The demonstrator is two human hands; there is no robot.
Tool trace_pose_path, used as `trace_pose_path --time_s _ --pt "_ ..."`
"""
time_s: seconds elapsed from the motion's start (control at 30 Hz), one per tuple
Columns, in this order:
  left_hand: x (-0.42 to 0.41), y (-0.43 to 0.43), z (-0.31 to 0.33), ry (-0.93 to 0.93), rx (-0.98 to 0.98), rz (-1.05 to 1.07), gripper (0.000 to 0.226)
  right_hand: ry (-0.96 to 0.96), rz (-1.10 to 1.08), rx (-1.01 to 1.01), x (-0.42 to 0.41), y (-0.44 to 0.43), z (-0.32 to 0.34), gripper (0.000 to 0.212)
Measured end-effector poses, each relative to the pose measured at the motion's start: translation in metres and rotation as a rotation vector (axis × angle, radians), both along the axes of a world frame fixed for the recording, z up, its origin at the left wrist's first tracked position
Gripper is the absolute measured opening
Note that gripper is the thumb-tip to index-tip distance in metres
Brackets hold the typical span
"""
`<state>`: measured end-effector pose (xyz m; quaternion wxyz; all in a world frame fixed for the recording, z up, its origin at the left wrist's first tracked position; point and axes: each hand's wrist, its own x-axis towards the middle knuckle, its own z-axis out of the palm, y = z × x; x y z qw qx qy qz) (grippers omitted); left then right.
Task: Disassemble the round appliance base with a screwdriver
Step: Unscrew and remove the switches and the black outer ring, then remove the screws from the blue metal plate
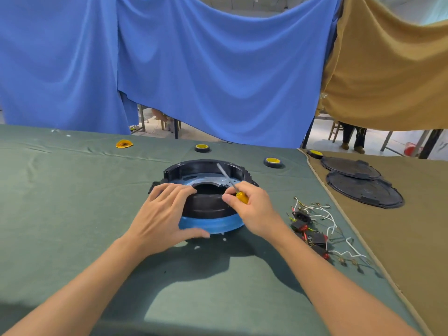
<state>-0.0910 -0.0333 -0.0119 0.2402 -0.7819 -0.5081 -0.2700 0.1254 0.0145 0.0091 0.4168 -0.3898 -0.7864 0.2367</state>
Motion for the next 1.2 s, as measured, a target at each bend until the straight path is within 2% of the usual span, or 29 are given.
trace_pose_path --time_s 0.07,0.1,0.2,0.3,0.43,0.53,0.73,0.83,0.93,1.07,1.2 --pt "-0.001 0.002 0.003 0.069 -0.004 -0.029 0.1 0.076 0.008 -0.078 0.004 0.004 0.009 0.008" --pt "-0.001 0.004 0.004 0.107 0.002 -0.035 0.098 0.093 0.014 -0.109 0.007 0.005 0.012 0.008" --pt "0.003 0.01 0.007 0.171 0.091 -0.04 0.071 0.115 0.028 -0.137 0.016 0.009 0.019 0.006" --pt "0.013 0.015 0.012 0.179 0.139 -0.043 0.065 0.181 -0.003 -0.137 0.021 0.012 0.021 0.003" --pt "0.038 0.02 0.026 0.071 0.111 -0.041 0.075 0.451 -0.264 -0.05 0.028 0.017 0.017 0.006" --pt "0.063 0.021 0.041 -0.026 0.099 -0.048 0.076 0.575 -0.431 -0.038 0.035 0.019 0.017 0.008" --pt "0.098 0.031 0.08 -0.428 0.065 0.001 0.08 0.657 -0.544 -0.023 0.061 0.021 0.03 0.014" --pt "0.108 0.036 0.099 -0.687 -0.01 0.009 0.069 0.649 -0.528 -0.056 0.073 0.024 0.041 0.012" --pt "0.109 0.038 0.119 -1.019 -0.134 -0.032 0.05 0.598 -0.512 -0.118 0.078 0.027 0.046 0.015" --pt "0.103 0.042 0.136 -1.259 -0.222 -0.04 0.045 0.533 -0.511 -0.222 0.075 0.035 0.048 0.012" --pt "0.089 0.043 0.141 -1.517 -0.383 -0.097 0.051 0.374 -0.556 -0.217 0.071 0.045 0.049 0.012"
